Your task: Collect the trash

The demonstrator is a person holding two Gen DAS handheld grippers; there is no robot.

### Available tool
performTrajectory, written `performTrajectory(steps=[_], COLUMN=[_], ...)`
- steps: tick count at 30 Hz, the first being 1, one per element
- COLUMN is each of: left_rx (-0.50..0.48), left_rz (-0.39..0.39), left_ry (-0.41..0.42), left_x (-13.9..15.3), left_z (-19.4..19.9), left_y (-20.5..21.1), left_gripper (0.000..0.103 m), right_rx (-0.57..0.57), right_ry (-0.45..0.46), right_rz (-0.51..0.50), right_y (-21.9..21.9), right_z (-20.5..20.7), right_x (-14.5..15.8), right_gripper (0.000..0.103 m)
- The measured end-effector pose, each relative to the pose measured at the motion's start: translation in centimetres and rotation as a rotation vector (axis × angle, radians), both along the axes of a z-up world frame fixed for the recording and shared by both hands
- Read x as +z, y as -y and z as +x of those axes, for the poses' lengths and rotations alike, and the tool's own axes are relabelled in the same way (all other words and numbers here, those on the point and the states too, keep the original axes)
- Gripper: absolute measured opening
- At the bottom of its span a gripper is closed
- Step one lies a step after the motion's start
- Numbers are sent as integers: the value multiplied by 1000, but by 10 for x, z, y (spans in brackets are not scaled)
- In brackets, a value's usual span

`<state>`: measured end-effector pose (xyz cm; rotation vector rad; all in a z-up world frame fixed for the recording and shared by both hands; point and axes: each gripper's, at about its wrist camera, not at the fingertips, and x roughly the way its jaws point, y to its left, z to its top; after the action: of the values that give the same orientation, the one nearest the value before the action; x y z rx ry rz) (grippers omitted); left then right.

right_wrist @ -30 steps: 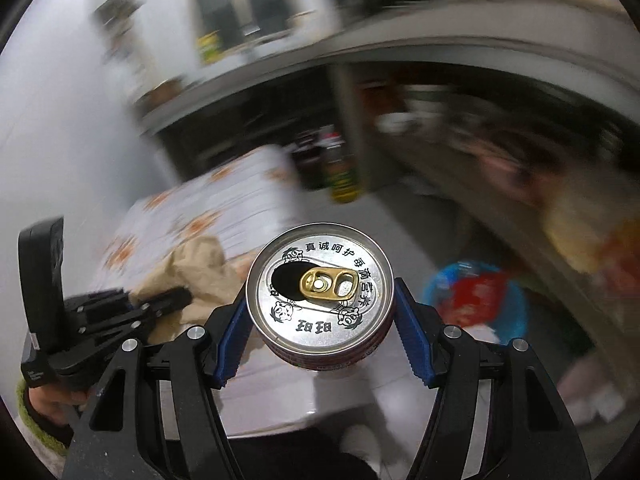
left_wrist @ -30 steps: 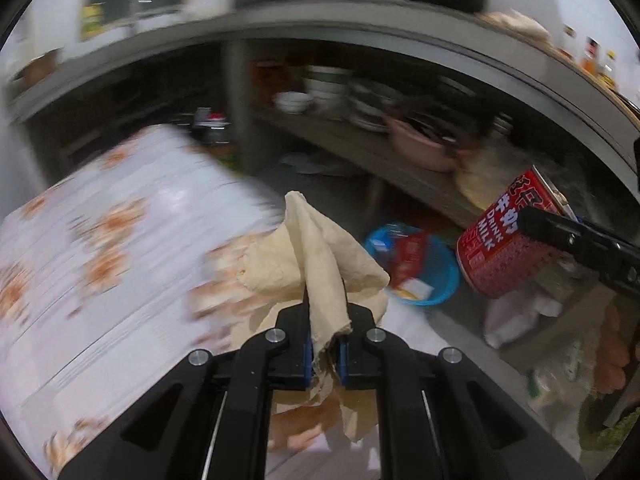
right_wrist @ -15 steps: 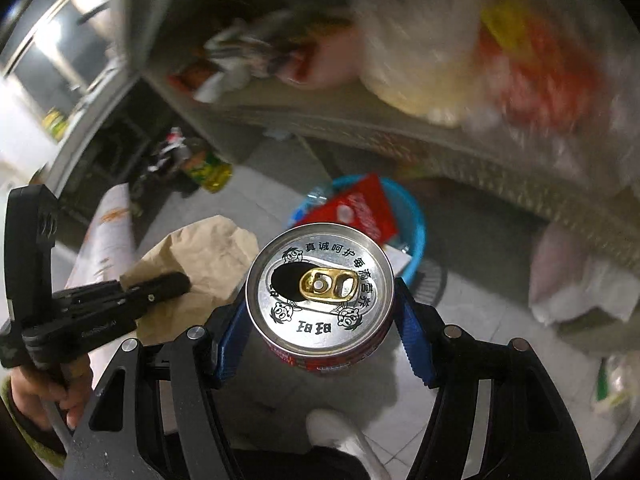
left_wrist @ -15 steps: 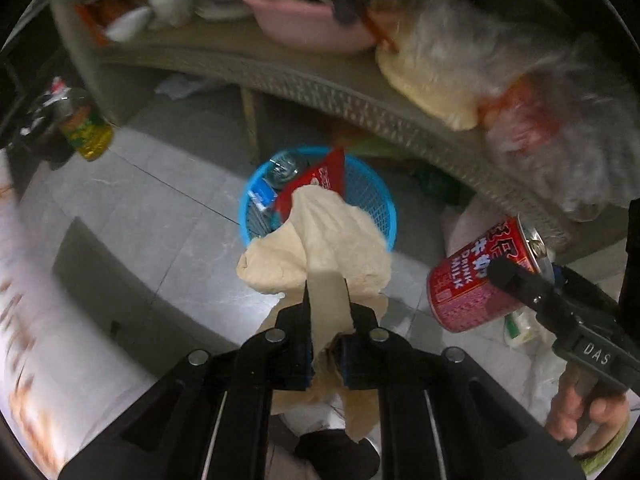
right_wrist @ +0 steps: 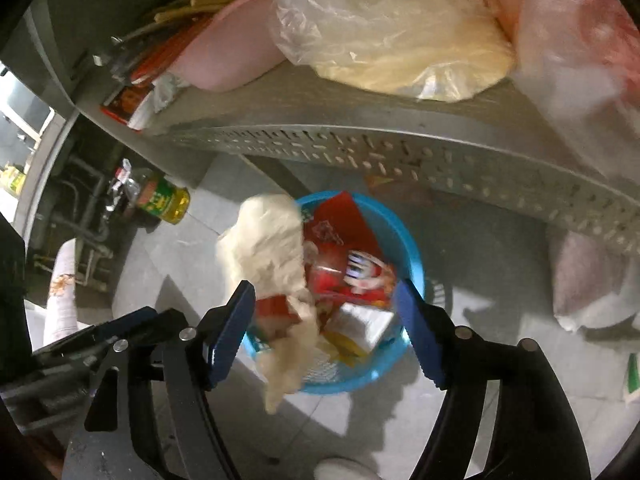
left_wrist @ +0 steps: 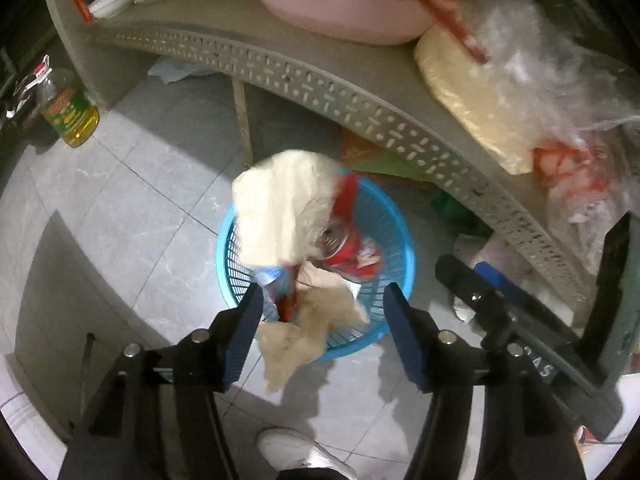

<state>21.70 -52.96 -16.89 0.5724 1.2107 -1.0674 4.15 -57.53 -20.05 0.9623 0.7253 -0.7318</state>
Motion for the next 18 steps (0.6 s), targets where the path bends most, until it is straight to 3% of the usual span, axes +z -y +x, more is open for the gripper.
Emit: performTrajectory(steps=[4,9,15,18], left_rx=[-38,-58,-27,21], left_rz=[-75,-160,-294,-349], left_ry=[8,39,85,111], left_x=[37,95,170,194], left_z=[-10,-24,-52,-66], left_y=[-18,-69,-171,-224], left_gripper=[64,66,72,78], right_rx=[8,14,98,164], right_ry=[14,15,18,39], right_rz=[-32,-63,-126,-158], right_y=[-15,-33,-75,-107], right_z=[-24,-49,-74,-83], right_x=[16,34,65,86], right_gripper=[71,71,73,77])
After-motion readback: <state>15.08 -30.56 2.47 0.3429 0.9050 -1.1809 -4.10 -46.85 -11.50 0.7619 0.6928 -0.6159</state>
